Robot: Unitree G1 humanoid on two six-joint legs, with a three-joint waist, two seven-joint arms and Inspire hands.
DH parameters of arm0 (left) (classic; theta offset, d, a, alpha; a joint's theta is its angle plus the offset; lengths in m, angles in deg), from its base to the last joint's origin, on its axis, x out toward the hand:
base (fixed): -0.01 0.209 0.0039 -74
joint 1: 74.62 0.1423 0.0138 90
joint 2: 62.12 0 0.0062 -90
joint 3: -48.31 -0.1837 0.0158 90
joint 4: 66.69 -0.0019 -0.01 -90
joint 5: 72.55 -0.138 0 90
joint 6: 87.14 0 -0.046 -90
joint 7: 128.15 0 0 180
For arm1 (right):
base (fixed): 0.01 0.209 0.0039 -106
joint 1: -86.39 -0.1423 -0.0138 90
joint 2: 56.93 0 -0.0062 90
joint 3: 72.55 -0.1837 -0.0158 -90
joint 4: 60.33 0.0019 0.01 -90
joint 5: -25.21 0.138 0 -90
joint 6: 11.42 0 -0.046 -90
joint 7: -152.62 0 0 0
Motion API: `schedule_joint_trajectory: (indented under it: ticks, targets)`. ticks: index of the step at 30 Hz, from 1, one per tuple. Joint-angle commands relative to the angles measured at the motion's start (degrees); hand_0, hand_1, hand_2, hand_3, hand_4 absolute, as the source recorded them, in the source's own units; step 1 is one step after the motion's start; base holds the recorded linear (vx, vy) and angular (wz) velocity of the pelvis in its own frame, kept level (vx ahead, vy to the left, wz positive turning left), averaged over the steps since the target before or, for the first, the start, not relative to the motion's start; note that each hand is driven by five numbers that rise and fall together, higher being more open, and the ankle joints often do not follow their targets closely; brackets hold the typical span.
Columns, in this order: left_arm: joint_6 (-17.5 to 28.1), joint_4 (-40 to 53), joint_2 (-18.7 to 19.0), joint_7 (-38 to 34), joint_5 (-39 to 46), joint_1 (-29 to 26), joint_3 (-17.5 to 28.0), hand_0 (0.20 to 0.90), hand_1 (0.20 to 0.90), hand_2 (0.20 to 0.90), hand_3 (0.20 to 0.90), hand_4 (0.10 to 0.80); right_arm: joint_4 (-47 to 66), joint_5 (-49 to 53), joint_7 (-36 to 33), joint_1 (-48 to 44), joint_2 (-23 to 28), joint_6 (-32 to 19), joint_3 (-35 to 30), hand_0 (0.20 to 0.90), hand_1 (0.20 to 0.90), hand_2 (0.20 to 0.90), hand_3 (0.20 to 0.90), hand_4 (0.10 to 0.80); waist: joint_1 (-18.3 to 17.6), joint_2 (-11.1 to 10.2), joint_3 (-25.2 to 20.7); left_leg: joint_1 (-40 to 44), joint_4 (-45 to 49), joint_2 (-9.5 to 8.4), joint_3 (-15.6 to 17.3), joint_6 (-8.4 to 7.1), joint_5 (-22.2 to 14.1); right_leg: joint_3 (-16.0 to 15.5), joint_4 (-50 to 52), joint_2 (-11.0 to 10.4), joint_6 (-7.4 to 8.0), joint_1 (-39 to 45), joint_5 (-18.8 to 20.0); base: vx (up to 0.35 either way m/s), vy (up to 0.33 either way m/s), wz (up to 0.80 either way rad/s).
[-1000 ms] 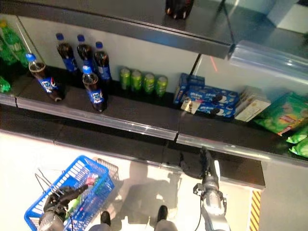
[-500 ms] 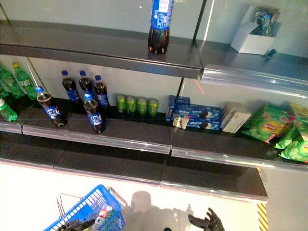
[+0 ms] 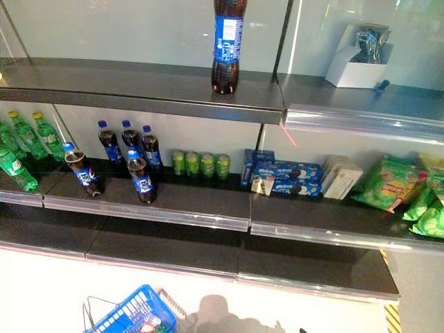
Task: Pick up the drink and place into the basket.
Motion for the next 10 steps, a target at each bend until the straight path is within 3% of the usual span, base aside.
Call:
schedule_joint_trajectory:
  ticks: [1,10]
  targets:
    - [6.36,1.61,5.92,3.03,-1.45,-4.77,0.87,0.3,0.3,0.3,0.2,0.1,-3.0,-0.74,1.26,-4.72,4.74,-0.42,-0.92,0.9,0.9,0.9,0.9,0.8,1.1,2.11,0.51,-1.27,0.03,-1.05,-1.95,1.73,-1.94,-3.3,1.27,-2.22,1.69,2.82,-1.87,0.0,0.0,0.0]
    - [5.66,1.46,6.17,3.78,-2.89,-4.8,-0.56,0.3,0.3,0.3,0.2,0.1,-3.35,-1.78,2.11,-5.03,4.71,0.32,0.37,0.9,0.9,0.9,0.9,0.8,1.2,2.18,0.52,-1.32,0.0,-1.07,-2.18,1.9,-1.97,-3.35,1.4,-2.29,1.75,2.75,-1.95,0.0,0.0,0.0]
